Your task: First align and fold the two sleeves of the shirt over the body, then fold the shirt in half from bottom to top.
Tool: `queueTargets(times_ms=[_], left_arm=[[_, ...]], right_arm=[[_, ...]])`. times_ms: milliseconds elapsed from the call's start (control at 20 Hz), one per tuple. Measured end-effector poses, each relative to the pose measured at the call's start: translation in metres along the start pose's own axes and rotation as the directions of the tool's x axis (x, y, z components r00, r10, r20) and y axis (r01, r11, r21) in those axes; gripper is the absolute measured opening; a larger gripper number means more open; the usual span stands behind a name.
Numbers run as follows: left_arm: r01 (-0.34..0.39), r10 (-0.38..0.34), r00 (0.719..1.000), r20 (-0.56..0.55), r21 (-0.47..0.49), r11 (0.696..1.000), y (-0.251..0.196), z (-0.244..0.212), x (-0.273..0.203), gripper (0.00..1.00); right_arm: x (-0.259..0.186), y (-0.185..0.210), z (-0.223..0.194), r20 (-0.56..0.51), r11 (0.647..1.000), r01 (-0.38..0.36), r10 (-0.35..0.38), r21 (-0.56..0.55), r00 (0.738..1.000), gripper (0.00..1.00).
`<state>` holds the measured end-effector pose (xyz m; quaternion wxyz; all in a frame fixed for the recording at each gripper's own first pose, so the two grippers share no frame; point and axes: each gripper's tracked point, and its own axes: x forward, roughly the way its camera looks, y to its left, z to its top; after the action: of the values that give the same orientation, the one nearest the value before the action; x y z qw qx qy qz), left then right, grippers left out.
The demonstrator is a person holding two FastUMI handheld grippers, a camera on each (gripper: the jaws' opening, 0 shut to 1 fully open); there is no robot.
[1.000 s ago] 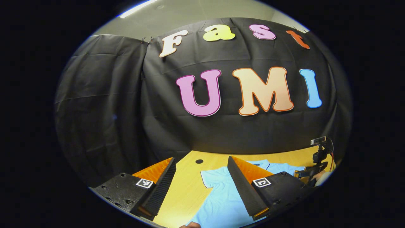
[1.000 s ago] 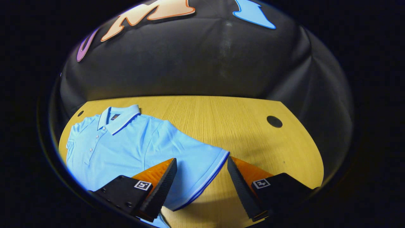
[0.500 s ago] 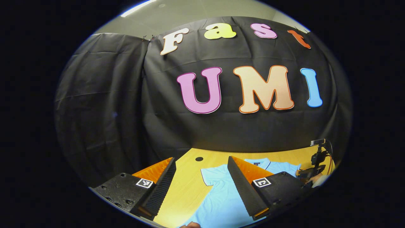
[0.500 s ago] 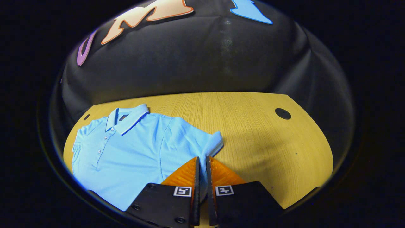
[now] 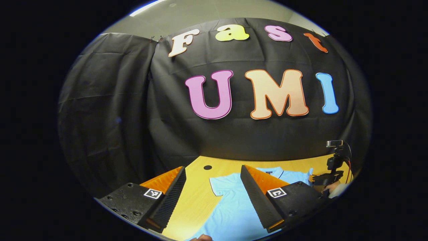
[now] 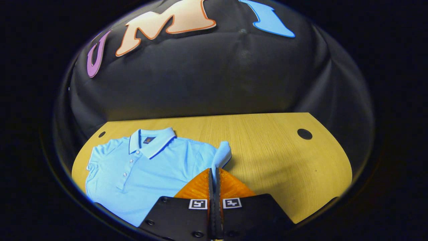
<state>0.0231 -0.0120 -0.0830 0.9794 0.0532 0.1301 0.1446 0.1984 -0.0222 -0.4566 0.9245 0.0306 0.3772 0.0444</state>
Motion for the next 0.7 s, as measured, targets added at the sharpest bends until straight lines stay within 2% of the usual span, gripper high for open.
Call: queueTargets(times_ms=[200,350,500,700], left_arm=[[0.048,-0.048,0.999,-0.012,-0.045,0.998,-0.001,-0.011,0.015,0.98],[0.106,-0.106,0.994,-0.009,-0.033,0.994,0.000,-0.015,0.029,0.99],[0.141,-0.141,0.990,-0.022,-0.011,0.990,0.012,-0.015,0.044,0.98],[0.164,-0.163,0.986,-0.027,0.015,0.986,0.034,-0.020,0.058,0.98]], right_arm=[[-0.001,0.039,0.014,0.040,1.000,-0.022,0.022,-0.014,0.999,0.00],[0.004,0.072,0.019,0.063,0.999,-0.030,0.030,0.010,0.998,0.02],[0.016,0.099,0.005,0.026,0.999,-0.021,0.020,0.048,0.999,0.03],[0.031,0.125,-0.015,-0.009,1.000,-0.017,0.017,-0.018,1.000,0.02]])
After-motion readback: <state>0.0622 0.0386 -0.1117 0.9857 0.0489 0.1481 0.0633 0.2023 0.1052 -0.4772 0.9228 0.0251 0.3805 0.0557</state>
